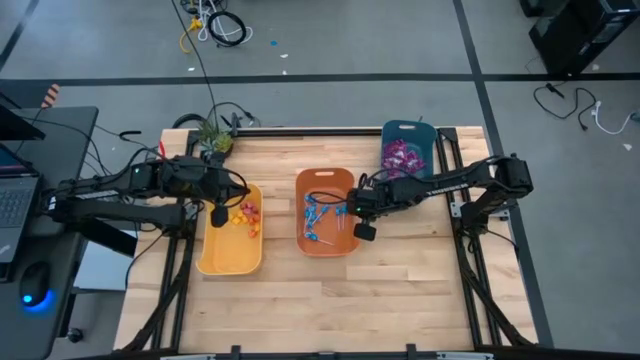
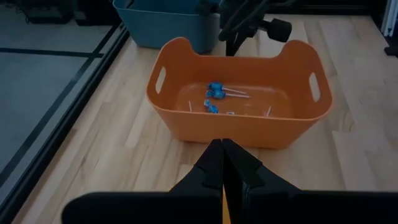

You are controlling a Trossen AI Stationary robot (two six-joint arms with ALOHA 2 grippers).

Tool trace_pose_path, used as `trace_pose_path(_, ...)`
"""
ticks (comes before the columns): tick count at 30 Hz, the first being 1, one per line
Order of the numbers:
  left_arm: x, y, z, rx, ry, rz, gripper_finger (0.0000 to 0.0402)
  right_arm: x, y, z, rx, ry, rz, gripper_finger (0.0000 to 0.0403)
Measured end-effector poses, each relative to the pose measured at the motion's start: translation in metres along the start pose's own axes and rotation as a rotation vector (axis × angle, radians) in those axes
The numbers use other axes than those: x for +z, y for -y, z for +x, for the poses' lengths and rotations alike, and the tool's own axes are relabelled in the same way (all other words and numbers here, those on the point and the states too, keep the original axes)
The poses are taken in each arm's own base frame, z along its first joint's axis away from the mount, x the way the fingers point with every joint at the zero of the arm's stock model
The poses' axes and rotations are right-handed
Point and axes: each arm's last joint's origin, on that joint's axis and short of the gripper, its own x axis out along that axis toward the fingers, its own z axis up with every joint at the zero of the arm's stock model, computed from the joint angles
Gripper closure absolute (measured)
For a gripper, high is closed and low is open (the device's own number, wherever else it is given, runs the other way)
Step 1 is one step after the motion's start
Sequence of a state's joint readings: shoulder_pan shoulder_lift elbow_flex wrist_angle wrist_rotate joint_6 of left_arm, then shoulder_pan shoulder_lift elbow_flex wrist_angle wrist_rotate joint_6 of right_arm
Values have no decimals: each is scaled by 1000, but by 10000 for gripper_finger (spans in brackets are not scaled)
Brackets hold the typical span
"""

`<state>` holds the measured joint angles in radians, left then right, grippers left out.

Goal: Sort candy
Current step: Move the orange bin beside the yellow bin

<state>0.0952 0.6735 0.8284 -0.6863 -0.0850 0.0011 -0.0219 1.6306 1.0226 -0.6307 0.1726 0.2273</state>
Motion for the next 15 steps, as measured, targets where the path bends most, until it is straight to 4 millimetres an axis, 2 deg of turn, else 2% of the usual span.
trace_pose_path(15, 0, 0, 0, 0, 2, 21, 401, 12, 10, 9, 1, 152, -36, 403)
